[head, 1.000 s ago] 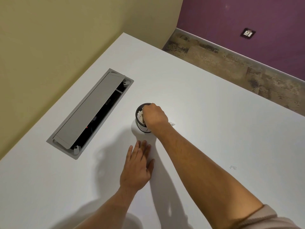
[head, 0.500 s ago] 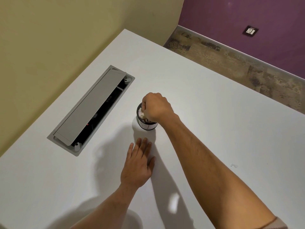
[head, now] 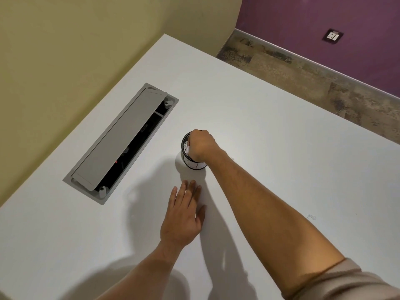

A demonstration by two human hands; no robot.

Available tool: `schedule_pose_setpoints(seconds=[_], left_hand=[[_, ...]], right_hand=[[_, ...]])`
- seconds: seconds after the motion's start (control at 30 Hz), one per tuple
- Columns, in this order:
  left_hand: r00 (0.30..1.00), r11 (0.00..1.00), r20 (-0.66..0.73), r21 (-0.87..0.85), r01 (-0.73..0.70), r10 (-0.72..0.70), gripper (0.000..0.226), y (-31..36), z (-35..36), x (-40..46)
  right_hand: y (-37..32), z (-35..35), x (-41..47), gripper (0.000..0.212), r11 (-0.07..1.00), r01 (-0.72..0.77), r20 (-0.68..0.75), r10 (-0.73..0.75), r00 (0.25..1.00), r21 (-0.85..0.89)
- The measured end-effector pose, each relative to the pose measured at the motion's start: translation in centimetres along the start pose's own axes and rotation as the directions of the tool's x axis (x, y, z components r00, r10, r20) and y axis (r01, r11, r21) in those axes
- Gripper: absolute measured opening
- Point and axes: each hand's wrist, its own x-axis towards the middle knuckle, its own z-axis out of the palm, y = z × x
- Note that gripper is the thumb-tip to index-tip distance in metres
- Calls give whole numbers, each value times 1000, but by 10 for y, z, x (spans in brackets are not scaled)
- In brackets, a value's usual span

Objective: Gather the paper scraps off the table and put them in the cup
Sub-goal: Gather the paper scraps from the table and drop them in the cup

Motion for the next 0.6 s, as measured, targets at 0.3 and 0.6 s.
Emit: schedule_pose_setpoints(seconds=[0.3, 0.6], left_hand=[[999, 1000, 32, 1, 11, -11, 62, -1, 1, 1], [999, 1000, 29, 26, 14, -14, 63, -1, 0, 2]], right_hand=[[-2, 0, -8, 32, 999, 6, -49, -8, 999, -43], [2, -14, -33, 21, 989, 85, -186, -62, 981, 118]])
